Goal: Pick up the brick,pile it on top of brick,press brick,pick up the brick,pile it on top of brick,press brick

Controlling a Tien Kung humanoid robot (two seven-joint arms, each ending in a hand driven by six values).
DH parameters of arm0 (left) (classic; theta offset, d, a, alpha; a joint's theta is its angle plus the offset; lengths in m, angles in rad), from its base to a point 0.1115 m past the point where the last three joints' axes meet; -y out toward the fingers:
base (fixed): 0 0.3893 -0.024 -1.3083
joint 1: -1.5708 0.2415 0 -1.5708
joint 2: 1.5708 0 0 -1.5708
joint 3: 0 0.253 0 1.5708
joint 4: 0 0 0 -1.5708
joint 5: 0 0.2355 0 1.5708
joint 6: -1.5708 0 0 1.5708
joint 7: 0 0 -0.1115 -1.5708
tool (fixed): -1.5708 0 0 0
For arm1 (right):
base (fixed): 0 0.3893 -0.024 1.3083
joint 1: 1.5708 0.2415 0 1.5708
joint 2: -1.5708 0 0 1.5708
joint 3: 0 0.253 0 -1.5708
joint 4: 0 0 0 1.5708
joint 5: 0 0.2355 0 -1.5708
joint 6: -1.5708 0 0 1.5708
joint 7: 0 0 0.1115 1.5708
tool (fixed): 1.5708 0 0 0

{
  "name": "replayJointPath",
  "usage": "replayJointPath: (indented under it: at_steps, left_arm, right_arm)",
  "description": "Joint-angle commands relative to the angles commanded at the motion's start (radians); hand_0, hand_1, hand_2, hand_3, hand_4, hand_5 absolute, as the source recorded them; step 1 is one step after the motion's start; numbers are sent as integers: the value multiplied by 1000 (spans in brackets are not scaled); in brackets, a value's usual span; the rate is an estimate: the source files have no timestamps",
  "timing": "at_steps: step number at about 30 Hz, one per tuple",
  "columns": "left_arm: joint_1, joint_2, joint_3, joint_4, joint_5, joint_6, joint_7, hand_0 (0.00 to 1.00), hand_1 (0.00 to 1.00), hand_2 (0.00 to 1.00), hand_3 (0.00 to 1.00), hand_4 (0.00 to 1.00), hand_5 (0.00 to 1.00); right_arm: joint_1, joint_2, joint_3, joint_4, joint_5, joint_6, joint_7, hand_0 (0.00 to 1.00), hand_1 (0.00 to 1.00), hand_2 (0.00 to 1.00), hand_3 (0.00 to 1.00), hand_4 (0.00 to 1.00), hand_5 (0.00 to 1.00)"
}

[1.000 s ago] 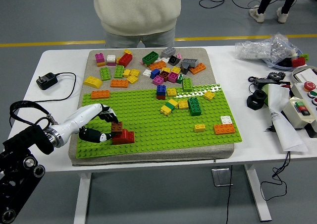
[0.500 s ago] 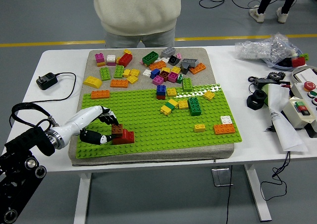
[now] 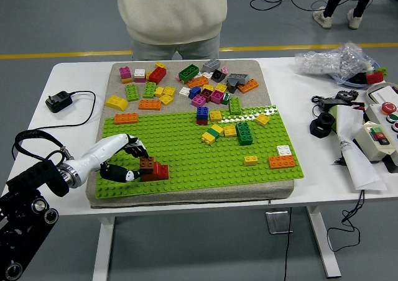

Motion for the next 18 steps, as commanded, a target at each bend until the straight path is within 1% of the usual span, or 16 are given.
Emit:
replayJointPath:
  at_steps: [2,18]
  left_arm:
    - [0,0,1,2,0,0,0,633,631,511,529,638,2]
    - [-6,-3,-1,13,-6,6,-2,657,652,513,532,654,2]
  right_arm:
    - [0,0,0,0,-1,0,0,761,676,719,737,998,683]
    - [2,0,-2,0,1,0,0,761,676,718,737,998,683]
